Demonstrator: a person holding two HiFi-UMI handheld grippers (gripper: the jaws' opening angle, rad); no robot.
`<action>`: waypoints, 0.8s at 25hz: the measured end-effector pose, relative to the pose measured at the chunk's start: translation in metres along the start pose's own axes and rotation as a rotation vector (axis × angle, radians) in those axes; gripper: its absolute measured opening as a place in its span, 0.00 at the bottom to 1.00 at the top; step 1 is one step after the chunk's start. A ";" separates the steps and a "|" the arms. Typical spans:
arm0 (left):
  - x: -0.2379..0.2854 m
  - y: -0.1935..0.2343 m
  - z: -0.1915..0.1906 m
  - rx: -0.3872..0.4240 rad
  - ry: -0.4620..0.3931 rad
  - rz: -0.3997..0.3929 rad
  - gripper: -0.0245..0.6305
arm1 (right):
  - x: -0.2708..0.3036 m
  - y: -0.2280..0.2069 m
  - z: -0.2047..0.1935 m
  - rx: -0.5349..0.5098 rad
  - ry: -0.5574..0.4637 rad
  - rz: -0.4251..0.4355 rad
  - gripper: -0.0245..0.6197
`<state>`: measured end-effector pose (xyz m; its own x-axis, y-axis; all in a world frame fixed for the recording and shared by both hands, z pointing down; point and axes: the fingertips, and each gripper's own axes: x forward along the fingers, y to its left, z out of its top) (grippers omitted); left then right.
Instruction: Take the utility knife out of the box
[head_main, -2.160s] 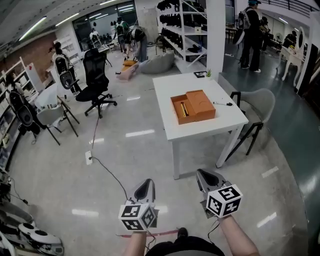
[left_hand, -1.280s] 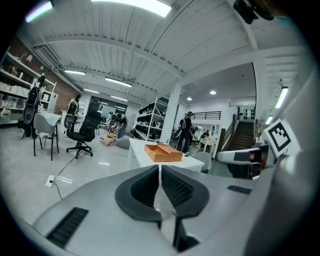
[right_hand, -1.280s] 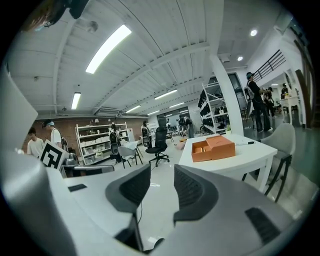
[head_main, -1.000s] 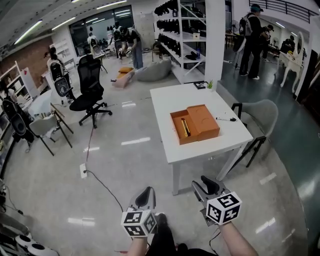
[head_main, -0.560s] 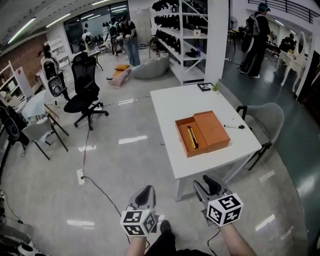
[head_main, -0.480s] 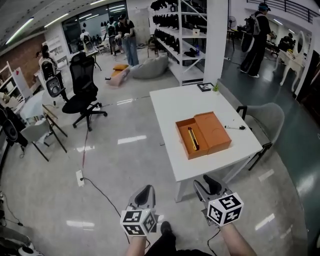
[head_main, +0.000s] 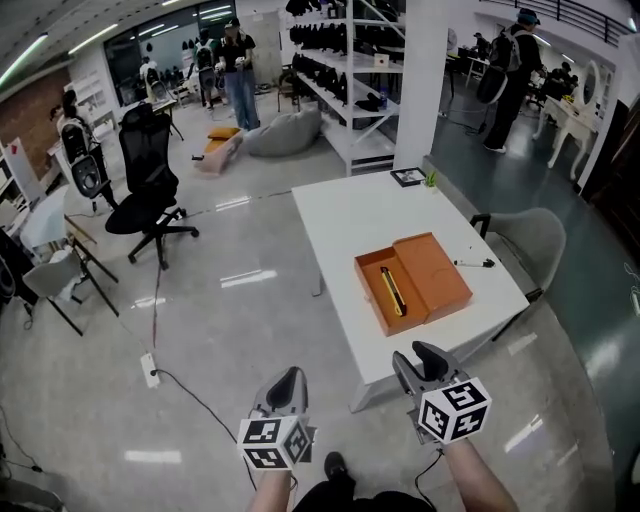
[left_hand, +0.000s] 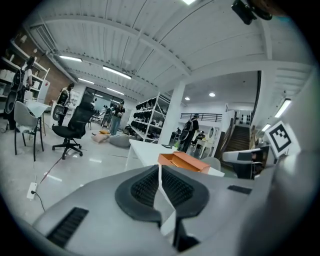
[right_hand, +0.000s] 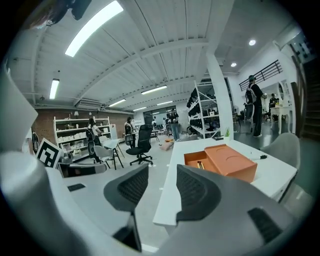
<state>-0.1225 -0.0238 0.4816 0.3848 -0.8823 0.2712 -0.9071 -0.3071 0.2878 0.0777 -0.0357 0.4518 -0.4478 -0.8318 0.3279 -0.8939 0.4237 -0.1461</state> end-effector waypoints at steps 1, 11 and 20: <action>0.002 0.004 0.001 -0.001 0.001 -0.004 0.07 | 0.004 0.000 0.002 -0.005 0.001 -0.008 0.29; 0.019 0.025 0.012 -0.010 0.000 -0.017 0.07 | 0.031 -0.017 0.023 -0.055 0.008 -0.064 0.29; 0.040 0.042 0.028 -0.006 -0.019 0.006 0.07 | 0.061 -0.038 0.042 -0.087 -0.008 -0.086 0.29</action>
<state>-0.1494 -0.0818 0.4790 0.3762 -0.8908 0.2550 -0.9082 -0.3000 0.2917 0.0835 -0.1179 0.4381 -0.3703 -0.8689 0.3285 -0.9242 0.3803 -0.0359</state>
